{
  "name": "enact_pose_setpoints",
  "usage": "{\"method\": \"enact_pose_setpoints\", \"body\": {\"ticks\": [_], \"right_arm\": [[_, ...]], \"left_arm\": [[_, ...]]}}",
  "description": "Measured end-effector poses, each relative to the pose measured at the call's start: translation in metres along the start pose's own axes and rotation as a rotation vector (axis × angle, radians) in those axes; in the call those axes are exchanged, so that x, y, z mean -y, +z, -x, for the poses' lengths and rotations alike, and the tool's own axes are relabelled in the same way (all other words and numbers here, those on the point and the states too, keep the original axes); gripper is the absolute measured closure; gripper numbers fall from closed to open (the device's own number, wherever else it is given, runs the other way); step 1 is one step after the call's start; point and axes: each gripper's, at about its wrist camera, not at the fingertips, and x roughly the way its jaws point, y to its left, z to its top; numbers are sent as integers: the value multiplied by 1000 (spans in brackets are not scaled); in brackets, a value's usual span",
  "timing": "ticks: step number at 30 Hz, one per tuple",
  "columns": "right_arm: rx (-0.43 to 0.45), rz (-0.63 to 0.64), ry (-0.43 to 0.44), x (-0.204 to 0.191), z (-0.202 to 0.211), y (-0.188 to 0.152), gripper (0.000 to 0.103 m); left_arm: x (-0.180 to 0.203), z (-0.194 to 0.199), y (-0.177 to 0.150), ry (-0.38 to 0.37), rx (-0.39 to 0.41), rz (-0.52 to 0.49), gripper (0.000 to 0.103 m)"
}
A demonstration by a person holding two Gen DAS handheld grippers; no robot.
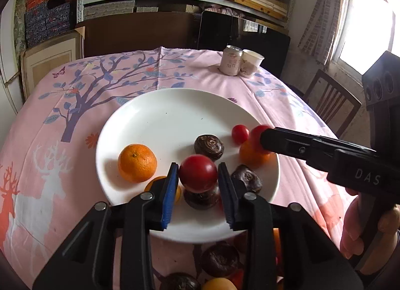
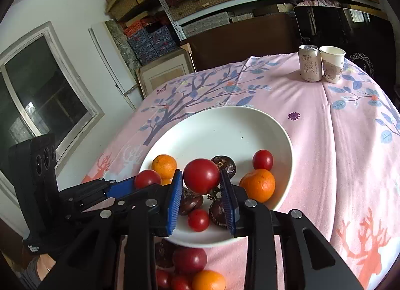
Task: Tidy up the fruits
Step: 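Lower both red tomatoes onto the white plate and open both tools, then grasp an orange tomato with the left tool while the right tool grasps another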
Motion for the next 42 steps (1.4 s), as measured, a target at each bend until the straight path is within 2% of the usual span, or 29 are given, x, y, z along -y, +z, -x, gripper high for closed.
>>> {"method": "enact_pose_setpoints", "body": {"ticks": [3, 9, 15, 19, 22, 24, 25, 33, 37, 38, 40, 42], "right_arm": [[-2, -7, -5, 1, -1, -4, 63], [1, 51, -40, -4, 32, -53, 55], [-52, 141, -41, -15, 69, -124, 54], [-88, 134, -36, -15, 82, -160, 54], [-88, 109, -33, -14, 87, -170, 54], [-81, 91, -36, -14, 89, -173, 54], [-78, 84, -36, -14, 91, -174, 54], [-82, 67, -52, -10, 95, -181, 54], [-80, 73, -55, -9, 97, -182, 54], [-80, 76, -54, -9, 98, -182, 54], [-79, 85, -53, -10, 98, -181, 54], [-86, 85, -38, -12, 96, -180, 54]], "left_arm": [[-9, 0, -4, -4, 8, 42, 51], [-5, 35, -46, -14, 10, -6, 46], [15, 79, -113, -29, -5, -117, 41], [29, 97, -150, -64, -22, -166, 41], [47, 101, -171, -86, -33, -203, 42], [59, 100, -181, -107, -43, -213, 59], [64, 99, -184, -124, -51, -211, 61], [93, 77, -186, -93, -18, -247, 61], [98, 67, -186, -64, -33, -262, 63], [96, 66, -186, -64, -39, -254, 66], [86, 72, -184, -104, -41, -210, 66], [81, 86, -185, -103, -11, -198, 67]]}}
